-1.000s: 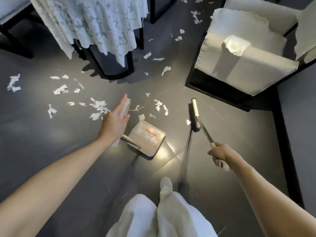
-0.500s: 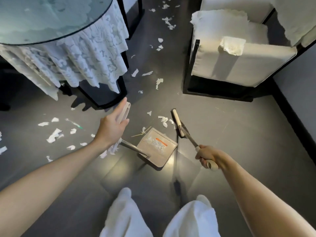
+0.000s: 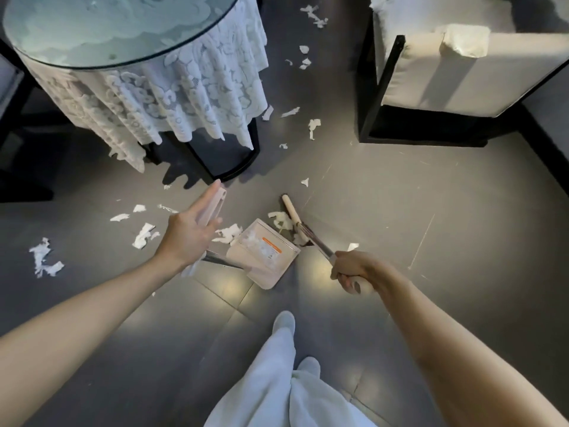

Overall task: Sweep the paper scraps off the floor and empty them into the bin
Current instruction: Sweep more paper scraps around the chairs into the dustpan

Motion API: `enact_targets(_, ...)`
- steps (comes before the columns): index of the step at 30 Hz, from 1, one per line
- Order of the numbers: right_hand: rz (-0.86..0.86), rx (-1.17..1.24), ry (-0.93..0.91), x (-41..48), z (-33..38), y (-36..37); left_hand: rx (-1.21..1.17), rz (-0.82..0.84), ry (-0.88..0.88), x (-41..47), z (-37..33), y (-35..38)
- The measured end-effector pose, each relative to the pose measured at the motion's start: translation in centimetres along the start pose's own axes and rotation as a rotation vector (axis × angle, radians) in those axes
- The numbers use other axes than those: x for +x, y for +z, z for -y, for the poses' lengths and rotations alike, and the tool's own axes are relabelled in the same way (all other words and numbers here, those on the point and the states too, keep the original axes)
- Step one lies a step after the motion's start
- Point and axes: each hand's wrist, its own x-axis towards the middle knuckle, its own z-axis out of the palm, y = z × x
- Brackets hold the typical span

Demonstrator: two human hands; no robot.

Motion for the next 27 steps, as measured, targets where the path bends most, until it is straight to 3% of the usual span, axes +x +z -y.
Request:
enact_targets(5, -0.090, 0.133, 0.005, -3.3, -4.4, 2.0, 0.049, -0.003, 0.008, -2.8, 1.1, -0.9)
enact_targets(9, -0.220, 0.080, -0.068, -5.1, -7.3, 2.6, 0.019, -0.001, 0.054, -4.5, 0.7, -0.3)
enact_targets(16, -0.428, 0.118, -0.015, -4.8, -13.9, 4.0, -0.028, -0.049, 0.147, -4.3, 0.2, 1.0)
enact_targets(22, -0.293, 0.483, 0.031, -2.7, -13.1, 6.1, -0.053, -0.038, 0.162, -2.3, 0.4, 0.7)
enact_targets(27, -0.144, 0.613, 0.019, -1.5, -9.4, 9.7, -0.075, -0.002, 0.148, 0.7, 2.0, -2.0)
